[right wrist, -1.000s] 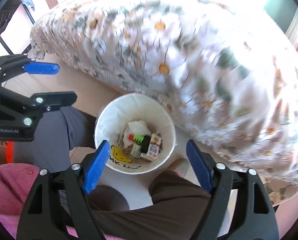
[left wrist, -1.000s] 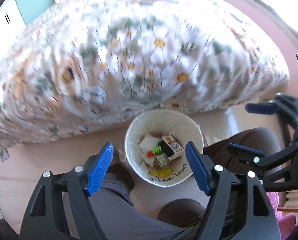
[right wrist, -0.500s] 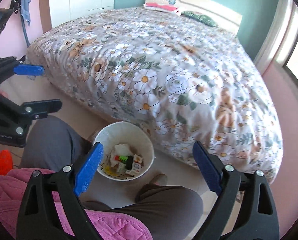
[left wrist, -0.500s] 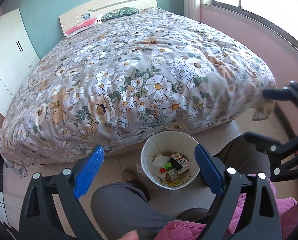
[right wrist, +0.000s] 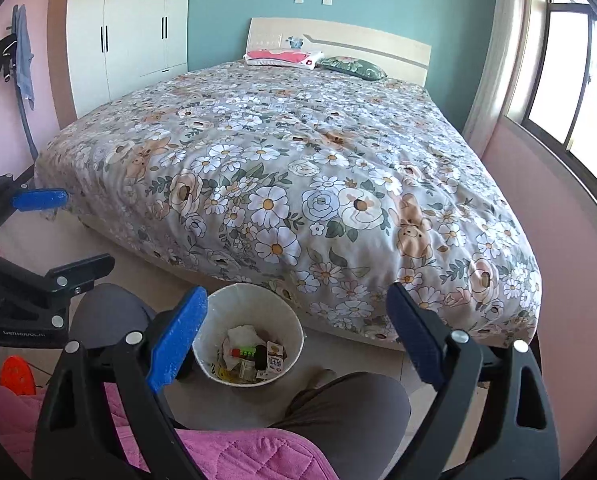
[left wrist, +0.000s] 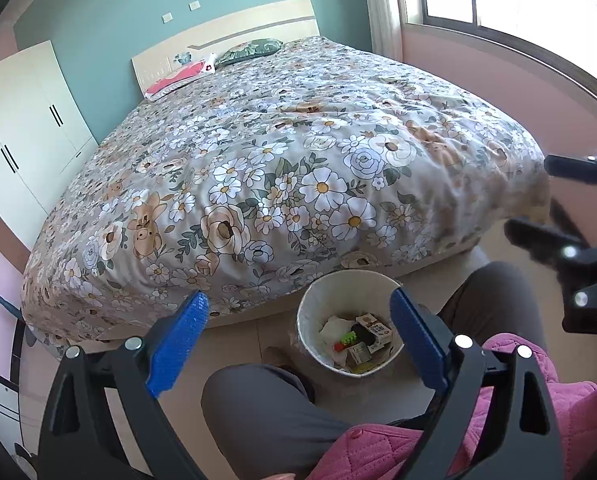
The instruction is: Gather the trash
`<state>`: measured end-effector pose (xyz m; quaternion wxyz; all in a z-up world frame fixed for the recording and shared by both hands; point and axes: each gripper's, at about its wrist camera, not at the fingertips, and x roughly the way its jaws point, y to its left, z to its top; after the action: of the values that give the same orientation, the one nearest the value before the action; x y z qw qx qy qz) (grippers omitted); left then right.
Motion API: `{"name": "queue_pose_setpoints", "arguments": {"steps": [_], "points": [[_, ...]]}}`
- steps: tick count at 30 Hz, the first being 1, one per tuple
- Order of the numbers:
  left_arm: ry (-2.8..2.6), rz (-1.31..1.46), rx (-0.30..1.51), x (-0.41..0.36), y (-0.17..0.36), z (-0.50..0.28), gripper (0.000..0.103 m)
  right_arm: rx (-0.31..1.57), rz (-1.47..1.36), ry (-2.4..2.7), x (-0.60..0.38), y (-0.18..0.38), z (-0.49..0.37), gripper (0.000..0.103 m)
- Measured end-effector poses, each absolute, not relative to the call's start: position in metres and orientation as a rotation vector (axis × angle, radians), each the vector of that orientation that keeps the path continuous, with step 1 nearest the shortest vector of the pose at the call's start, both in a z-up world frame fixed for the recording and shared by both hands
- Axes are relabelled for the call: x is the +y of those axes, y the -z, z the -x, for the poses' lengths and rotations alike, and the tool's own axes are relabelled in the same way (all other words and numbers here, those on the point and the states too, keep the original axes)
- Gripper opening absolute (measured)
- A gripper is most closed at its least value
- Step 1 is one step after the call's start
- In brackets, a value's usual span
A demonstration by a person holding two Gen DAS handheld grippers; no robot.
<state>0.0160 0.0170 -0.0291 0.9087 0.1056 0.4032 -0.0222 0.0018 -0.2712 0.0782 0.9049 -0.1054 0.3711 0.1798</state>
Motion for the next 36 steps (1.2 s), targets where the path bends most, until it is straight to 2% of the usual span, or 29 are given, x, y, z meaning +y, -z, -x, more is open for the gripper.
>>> {"name": "queue_pose_setpoints", "arguments": {"steps": [19, 36], "points": [[0.04, -0.2, 0.797, 0.015, 0.016, -0.01, 0.094, 0.701, 0.207, -0.33, -0.278, -0.098, 0.015, 0.089], [0.032, -0.189, 0.8, 0.016, 0.015, -0.009, 0.094, 0.713, 0.215, -0.345, -0.275, -0.096, 0.017, 0.089]]}}
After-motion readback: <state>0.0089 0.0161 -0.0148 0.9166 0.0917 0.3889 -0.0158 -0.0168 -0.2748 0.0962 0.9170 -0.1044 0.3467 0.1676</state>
